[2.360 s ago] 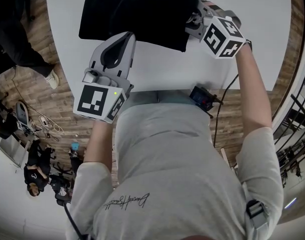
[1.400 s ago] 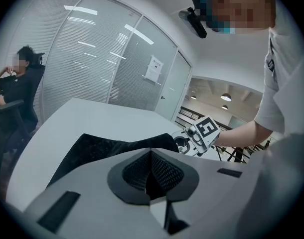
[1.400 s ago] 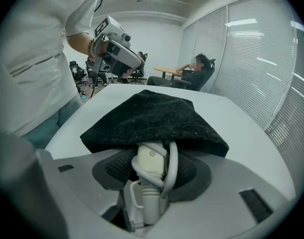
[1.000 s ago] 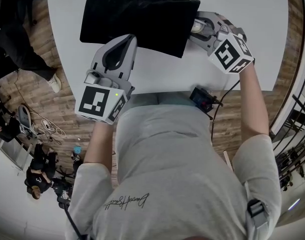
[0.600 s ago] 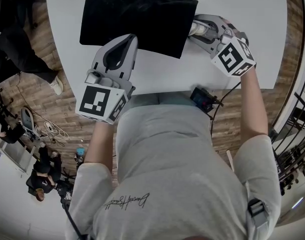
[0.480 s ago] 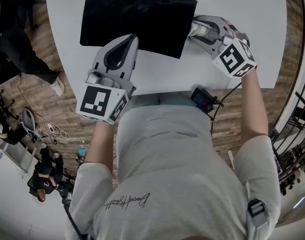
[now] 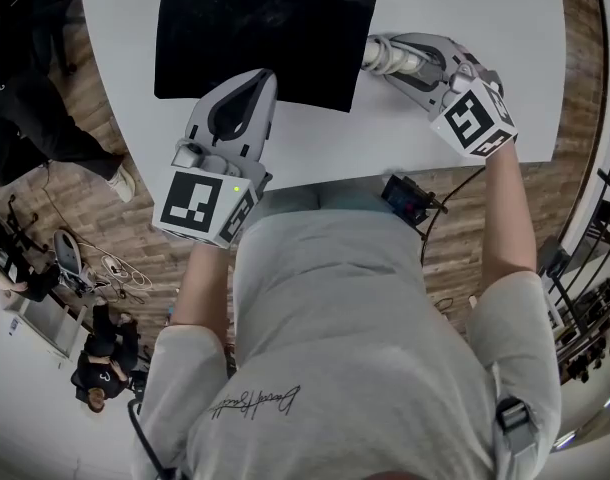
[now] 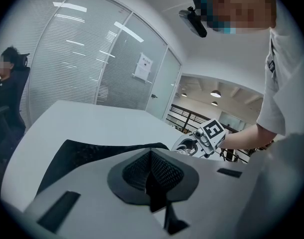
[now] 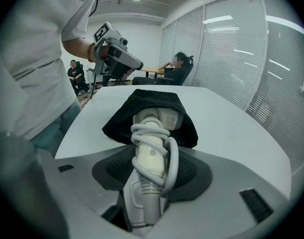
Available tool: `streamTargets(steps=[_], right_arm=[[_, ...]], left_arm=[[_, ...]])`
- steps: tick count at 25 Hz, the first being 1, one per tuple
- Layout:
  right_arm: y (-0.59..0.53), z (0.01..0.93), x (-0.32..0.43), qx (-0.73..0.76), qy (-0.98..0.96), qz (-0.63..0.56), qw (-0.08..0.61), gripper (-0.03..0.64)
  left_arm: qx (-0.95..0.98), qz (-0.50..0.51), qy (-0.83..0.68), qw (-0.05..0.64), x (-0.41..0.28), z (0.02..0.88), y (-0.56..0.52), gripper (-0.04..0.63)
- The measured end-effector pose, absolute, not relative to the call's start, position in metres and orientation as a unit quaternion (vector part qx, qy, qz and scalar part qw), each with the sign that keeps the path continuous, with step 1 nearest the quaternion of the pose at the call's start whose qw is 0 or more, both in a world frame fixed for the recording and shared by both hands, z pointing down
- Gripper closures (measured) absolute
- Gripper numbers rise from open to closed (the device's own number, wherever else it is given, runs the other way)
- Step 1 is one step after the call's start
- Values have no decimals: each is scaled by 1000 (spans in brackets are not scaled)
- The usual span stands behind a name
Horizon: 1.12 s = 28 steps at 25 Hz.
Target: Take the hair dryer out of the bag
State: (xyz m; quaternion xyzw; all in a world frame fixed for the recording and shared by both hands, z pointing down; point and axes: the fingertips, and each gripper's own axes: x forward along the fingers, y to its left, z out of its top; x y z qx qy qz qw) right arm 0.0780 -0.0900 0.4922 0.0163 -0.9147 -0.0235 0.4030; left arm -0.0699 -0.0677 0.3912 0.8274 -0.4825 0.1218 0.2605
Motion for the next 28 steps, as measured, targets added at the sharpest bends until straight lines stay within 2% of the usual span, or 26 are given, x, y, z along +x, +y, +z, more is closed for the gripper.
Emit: streamTargets(steps=[28], right_arm=[[-87,507,127,109,-911,18,398,399]], left_arm=[[857,140,-426,256,-33,419,-80,583]])
